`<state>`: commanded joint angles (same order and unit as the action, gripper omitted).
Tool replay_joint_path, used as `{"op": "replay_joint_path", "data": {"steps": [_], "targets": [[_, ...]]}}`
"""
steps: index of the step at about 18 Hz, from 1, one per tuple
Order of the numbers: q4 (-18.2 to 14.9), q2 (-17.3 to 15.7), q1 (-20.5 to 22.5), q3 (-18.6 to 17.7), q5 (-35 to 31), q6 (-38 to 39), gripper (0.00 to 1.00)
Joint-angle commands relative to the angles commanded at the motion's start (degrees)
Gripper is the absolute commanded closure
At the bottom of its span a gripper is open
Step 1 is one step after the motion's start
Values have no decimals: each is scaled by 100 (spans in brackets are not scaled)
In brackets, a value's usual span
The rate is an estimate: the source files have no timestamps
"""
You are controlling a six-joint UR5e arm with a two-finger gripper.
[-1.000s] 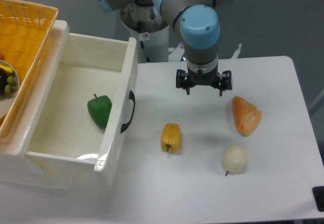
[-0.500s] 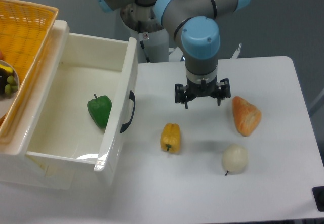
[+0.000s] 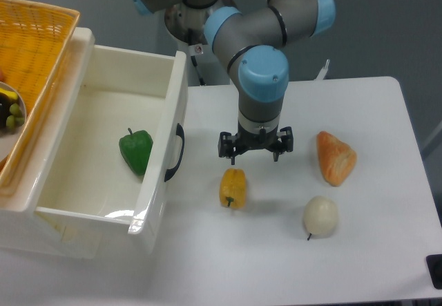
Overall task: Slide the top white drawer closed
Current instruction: 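Lower the gripper beside the drawer front near the yellow pepper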
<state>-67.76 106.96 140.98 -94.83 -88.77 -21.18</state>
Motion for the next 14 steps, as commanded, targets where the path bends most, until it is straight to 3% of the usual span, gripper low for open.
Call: {"op": "replay_joint_path", "data": {"steps": [6, 14], "targets": [[-17, 97, -237, -9, 26, 0, 0], [-26, 150, -238, -9, 228, -17, 0]]}}
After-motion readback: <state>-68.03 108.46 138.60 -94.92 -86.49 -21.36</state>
